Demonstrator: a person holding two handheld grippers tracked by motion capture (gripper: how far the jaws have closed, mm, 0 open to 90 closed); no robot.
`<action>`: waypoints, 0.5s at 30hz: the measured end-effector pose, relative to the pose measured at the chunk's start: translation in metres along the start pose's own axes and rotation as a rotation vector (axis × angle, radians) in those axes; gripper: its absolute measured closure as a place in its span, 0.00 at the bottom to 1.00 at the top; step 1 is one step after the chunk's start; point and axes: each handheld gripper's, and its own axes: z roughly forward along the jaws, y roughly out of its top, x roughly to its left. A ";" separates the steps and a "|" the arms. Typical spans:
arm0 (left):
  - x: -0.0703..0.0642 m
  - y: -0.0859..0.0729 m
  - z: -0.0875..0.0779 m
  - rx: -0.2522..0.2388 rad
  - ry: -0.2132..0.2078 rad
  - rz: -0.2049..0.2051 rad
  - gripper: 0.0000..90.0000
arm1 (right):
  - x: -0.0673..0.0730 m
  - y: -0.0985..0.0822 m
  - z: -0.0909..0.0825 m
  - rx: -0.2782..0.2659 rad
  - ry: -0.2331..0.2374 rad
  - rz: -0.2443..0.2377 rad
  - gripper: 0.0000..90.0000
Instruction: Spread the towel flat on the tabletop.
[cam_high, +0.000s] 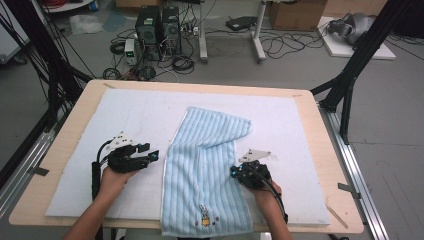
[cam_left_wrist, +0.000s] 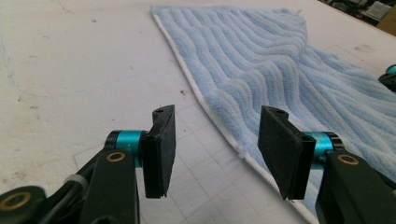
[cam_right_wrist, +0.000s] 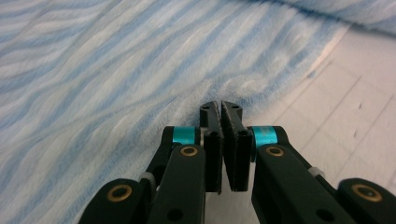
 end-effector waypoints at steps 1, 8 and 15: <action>0.000 0.000 0.000 -0.002 -0.001 -0.001 0.52 | 0.000 -0.002 -0.003 0.008 0.011 0.002 0.97; 0.002 0.001 0.003 0.003 0.007 0.002 0.52 | -0.001 -0.024 -0.031 0.048 0.038 0.010 0.97; 0.008 0.014 0.014 -0.026 0.014 -0.018 0.51 | -0.009 -0.030 -0.045 -0.039 0.035 0.052 0.79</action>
